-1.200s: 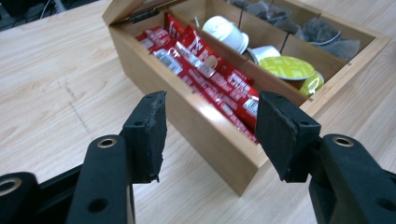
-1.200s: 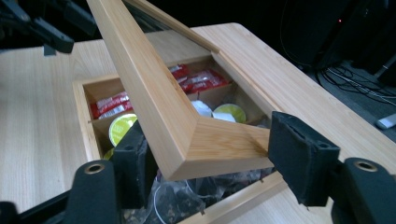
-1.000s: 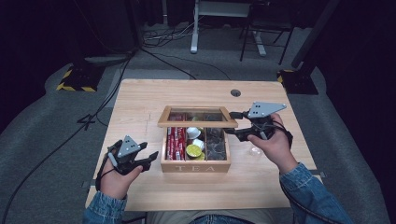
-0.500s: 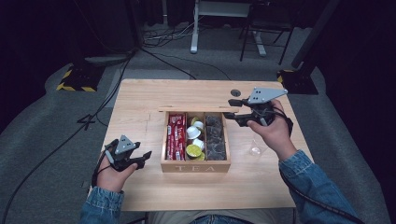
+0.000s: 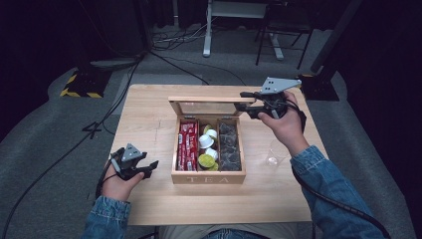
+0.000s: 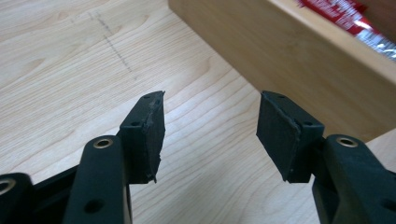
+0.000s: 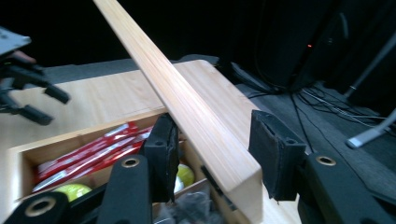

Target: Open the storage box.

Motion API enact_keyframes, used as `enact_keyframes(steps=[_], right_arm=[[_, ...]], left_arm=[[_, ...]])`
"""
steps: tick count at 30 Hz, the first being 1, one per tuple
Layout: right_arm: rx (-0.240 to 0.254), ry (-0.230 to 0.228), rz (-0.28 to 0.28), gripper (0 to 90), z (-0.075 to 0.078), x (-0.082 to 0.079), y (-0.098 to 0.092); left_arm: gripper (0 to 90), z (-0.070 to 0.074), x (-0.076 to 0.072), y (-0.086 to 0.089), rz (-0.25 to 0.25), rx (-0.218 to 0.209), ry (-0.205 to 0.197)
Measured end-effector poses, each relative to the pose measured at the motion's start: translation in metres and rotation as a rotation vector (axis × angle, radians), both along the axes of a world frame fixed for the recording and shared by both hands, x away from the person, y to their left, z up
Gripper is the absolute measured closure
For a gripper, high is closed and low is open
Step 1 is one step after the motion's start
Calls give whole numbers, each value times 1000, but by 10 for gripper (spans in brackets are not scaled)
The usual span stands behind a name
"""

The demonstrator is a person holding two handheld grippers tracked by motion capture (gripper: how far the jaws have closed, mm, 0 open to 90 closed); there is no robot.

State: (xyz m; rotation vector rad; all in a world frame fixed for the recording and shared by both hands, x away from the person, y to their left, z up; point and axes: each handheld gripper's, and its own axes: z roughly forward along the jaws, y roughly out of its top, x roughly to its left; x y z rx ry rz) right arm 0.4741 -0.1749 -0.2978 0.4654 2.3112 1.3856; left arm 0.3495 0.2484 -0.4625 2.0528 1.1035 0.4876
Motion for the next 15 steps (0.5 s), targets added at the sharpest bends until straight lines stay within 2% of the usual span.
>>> enact_keyframes(steps=[1, 8, 13, 15], right_arm=[[11, 0, -17, 530, 1, 7, 1], [47, -14, -62, 530, 5, 24, 2], [42, -7, -84, 547, 5, 35, 5], [36, -10, -94, 542, 6, 39, 7]], left_arm=[[418, -2, 0, 0, -2, -3, 6], [421, -8, 1, 1, -11, 6, 26], [411, -13, 2, 3, -4, 10, 37], [414, -17, 3, 4, 0, 11, 55]])
